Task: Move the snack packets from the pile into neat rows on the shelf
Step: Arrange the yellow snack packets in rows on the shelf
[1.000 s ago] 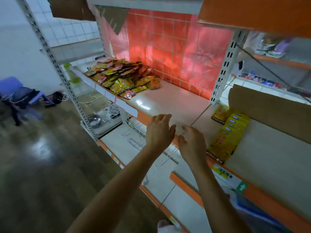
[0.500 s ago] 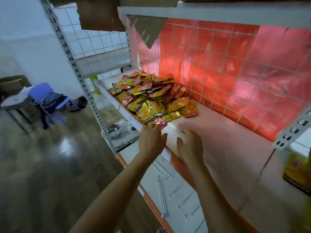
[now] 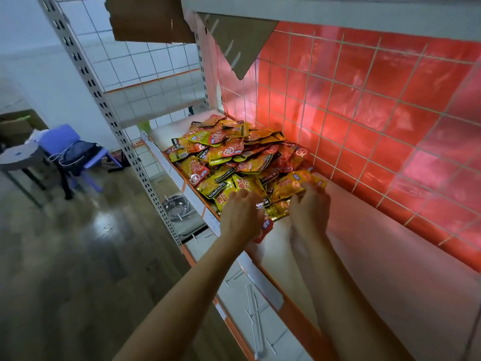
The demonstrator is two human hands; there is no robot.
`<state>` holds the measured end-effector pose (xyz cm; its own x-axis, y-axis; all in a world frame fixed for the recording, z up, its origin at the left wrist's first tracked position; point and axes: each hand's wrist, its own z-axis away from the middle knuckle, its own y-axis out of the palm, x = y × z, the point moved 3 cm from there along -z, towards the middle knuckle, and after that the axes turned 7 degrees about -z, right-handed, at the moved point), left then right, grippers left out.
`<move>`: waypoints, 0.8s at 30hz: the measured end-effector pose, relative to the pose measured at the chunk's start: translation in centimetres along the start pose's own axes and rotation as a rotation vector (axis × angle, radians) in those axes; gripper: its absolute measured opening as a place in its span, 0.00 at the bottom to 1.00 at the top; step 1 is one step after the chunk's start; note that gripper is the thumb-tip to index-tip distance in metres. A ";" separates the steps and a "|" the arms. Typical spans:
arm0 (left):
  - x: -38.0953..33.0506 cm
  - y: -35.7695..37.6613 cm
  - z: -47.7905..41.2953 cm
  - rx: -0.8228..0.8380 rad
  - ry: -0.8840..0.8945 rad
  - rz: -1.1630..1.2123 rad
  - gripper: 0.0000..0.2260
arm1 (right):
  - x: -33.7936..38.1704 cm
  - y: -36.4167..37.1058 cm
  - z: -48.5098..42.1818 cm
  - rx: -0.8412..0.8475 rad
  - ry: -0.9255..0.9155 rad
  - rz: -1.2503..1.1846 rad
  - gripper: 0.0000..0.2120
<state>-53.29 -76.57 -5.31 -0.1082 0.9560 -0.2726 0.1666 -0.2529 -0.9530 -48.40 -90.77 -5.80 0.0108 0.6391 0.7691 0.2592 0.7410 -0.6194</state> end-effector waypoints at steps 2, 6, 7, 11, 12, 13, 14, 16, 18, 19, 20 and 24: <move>0.4 -0.1 -0.7 -0.049 -0.115 -0.014 0.18 | -0.3 0.2 -1.1 0.006 0.011 0.045 0.18; 0.8 0.6 -2.2 -0.025 -0.230 -0.127 0.28 | -0.4 1.0 -2.5 0.044 0.055 0.146 0.27; 0.8 0.7 -2.5 -0.027 -0.234 -0.149 0.29 | -0.3 1.3 -2.7 0.051 0.072 0.163 0.29; 0.5 1.3 -3.3 -0.031 -0.233 -0.164 0.31 | -0.3 2.3 -2.8 0.043 0.056 0.203 0.33; 0.5 1.4 -3.5 -0.028 -0.233 -0.162 0.31 | -0.3 2.4 -2.8 0.039 0.047 0.207 0.33; 0.4 1.5 -3.6 -0.027 -0.233 -0.156 0.31 | -0.4 2.5 -2.9 0.034 0.037 0.202 0.33; 0.5 1.5 -3.8 -0.025 -0.234 -0.145 0.32 | -0.3 2.6 -2.9 0.023 0.020 0.193 0.32; 0.6 1.4 -4.1 -0.024 -0.252 -0.083 0.37 | -0.1 2.6 -2.9 -0.011 -0.022 0.162 0.29; 0.6 1.1 -4.3 -0.019 -0.289 0.004 0.45 | 0.2 2.5 -2.8 -0.057 -0.031 0.077 0.26; 0.7 1.1 -4.3 -0.019 -0.305 0.046 0.49 | 0.3 2.3 -2.7 -0.070 -0.014 0.000 0.25; 0.8 1.2 -4.3 -0.018 -0.322 0.091 0.51 | 0.3 2.1 -2.5 -0.081 0.011 -0.087 0.26; 1.0 2.0 -4.4 0.006 -0.345 0.258 0.37 | -0.2 0.7 -1.6 -0.129 0.080 -0.350 0.24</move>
<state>-48.78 -75.43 -6.94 -0.3849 0.7562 -0.5292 0.2253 -0.4790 -0.8484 -46.64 -90.69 -6.11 -0.0259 0.3298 0.9437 0.3801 0.8764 -0.2959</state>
